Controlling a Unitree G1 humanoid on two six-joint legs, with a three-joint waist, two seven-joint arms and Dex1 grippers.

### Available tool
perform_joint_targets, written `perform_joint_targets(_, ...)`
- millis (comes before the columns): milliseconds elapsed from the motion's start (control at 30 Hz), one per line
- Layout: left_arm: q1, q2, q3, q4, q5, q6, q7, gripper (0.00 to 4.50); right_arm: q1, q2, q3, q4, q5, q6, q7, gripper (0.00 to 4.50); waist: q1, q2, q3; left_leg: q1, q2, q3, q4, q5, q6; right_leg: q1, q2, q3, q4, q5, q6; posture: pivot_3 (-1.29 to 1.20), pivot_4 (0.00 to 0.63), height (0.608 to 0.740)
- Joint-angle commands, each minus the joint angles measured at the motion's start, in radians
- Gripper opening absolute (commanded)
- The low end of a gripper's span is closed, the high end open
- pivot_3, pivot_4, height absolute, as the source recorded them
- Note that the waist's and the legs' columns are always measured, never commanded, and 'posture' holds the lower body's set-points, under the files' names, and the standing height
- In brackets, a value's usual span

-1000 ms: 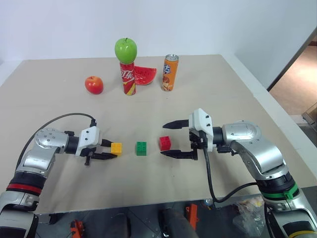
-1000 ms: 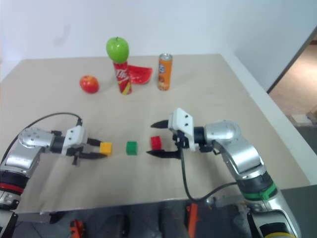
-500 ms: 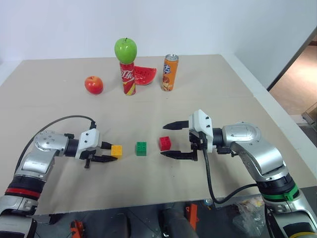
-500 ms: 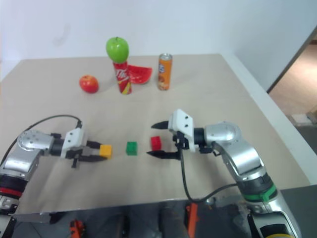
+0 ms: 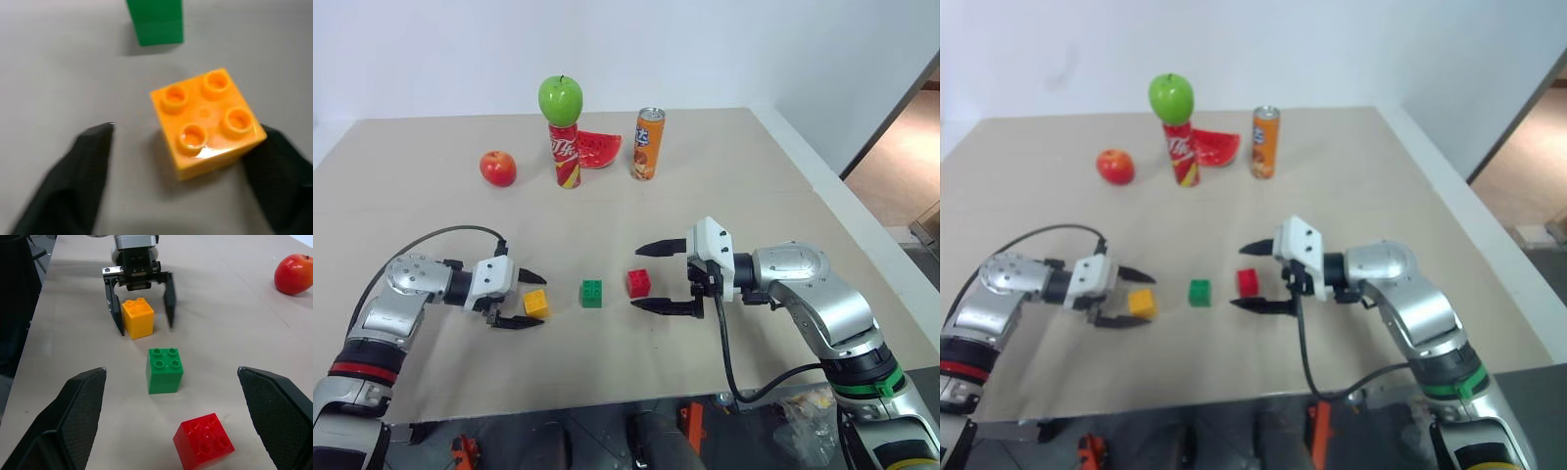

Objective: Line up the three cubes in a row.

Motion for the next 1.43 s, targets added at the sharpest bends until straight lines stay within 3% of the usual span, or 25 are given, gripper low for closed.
perform_joint_targets(33,0.006,-0.003,-0.007,-0.003,-0.002,-0.011,-0.009,4.45,-0.011,0.001,-0.016,-0.025,0.005,-0.012,-0.001,4.50,0.000,0.000,0.000,0.000,0.000,0.000,0.000,0.000,0.000,0.000,0.000,0.000,0.000,0.000,0.000,0.00,0.150,0.740)
perform_joint_targets(400,0.111,0.088,0.065,-0.214,-0.088,0.083,-0.011,4.45,-0.018,0.015,-0.016,-0.008,0.002,-0.026,-0.003,4.50,0.000,0.000,0.000,0.000,0.001,0.000,0.000,0.000,0.000,-0.001,0.000,0.000,0.000,0.000,0.000,0.00,0.150,0.740)
perform_joint_targets(867,0.152,0.116,0.274,-0.432,-0.237,0.424,0.236,4.45,-0.031,0.019,-0.045,0.002,0.017,-0.025,-0.011,4.50,0.000,0.000,0.000,0.000,0.001,0.000,0.000,0.000,0.000,-0.001,0.000,0.000,0.001,0.000,0.000,0.00,0.150,0.740)
perform_joint_targets(967,0.129,0.101,0.335,-0.477,-0.314,0.581,0.332,4.45,-0.026,0.012,-0.062,-0.004,0.022,-0.019,-0.017,4.50,0.000,0.000,0.000,0.000,0.001,-0.001,0.000,0.000,0.000,0.000,0.000,-0.001,0.001,0.000,0.000,0.00,0.150,0.740)
perform_joint_targets(1100,0.175,-0.004,0.429,-0.595,-0.360,0.717,0.588,4.45,-0.016,0.027,-0.152,-0.026,0.074,0.040,-0.103,4.50,0.001,0.000,0.000,0.000,0.000,0.000,0.001,0.000,0.000,0.000,-0.001,-0.001,0.001,0.001,0.001,0.00,0.150,0.740)
perform_joint_targets(1267,0.228,-0.101,0.440,-0.644,-0.307,0.731,0.783,4.45,0.028,0.019,-0.212,-0.004,0.067,0.040,-0.164,4.50,0.001,0.000,0.000,0.000,0.000,-0.001,0.001,0.000,0.000,0.000,-0.001,0.000,0.001,0.001,0.001,0.00,0.150,0.740)
perform_joint_targets(1433,0.299,-0.134,0.391,-0.669,-0.225,0.668,0.846,4.45,0.088,0.013,-0.234,0.029,0.040,0.007,-0.196,4.50,0.001,0.000,0.000,0.001,0.000,0.000,0.001,0.000,0.000,0.001,-0.001,0.001,0.001,0.001,0.001,0.00,0.150,0.740)
